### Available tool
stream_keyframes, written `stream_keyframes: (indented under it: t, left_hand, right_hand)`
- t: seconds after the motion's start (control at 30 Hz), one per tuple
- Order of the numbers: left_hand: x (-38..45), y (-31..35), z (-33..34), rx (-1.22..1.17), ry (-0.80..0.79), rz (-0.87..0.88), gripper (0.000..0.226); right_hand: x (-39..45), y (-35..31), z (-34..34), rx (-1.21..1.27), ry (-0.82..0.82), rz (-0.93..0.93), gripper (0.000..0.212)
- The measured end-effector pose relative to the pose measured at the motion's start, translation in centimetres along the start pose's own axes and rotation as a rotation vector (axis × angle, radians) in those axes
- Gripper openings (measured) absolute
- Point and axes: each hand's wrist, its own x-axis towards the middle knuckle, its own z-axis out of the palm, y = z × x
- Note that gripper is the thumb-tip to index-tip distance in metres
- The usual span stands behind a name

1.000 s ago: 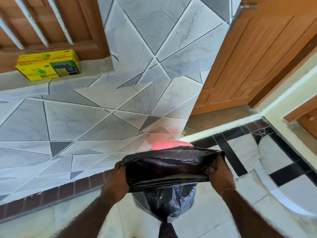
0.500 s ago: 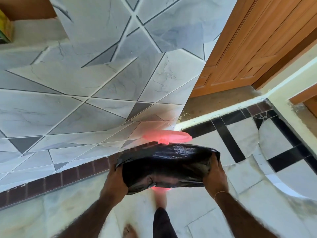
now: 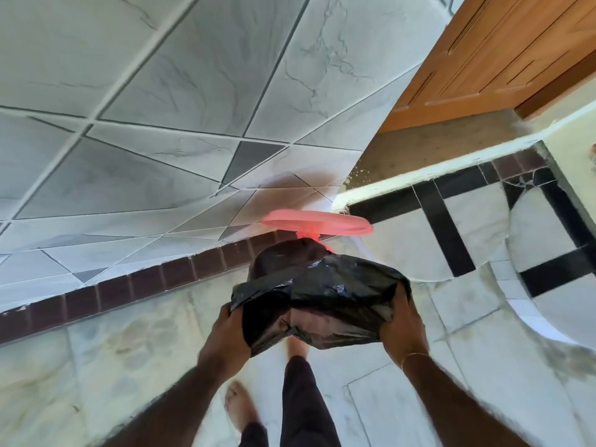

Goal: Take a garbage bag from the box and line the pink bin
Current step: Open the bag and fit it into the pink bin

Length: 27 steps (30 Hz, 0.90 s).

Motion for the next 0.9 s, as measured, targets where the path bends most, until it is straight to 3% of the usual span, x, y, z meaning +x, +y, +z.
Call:
stream_keyframes:
  t: [0.27, 0.47, 0.7, 0.9]
  left_hand:
    - [-0.6, 2.0, 2.0, 0.068, -0.049, 0.129, 0.084]
    - [2.7, 1.6, 0.9, -0.021, 0.033, 0.044, 0.088]
    - [8.5, -0.4, 0.1, -0.039, 0.150, -0.013, 0.096]
    - [14.0, -1.7, 1.0, 0.061, 0.139, 0.055, 0.096]
  right_hand:
    - [0.2, 1.0, -0.2, 0.010, 0.019, -0.017, 0.092]
    - [2.9, -0.8, 1.2, 0.105, 0.088, -0.040, 0.077]
    - [7.7, -1.0, 3.6, 0.055, 0.060, -0.082, 0.091]
    - [12.1, 1.6, 7.2, 0.004, 0.024, -0.071, 0.089]
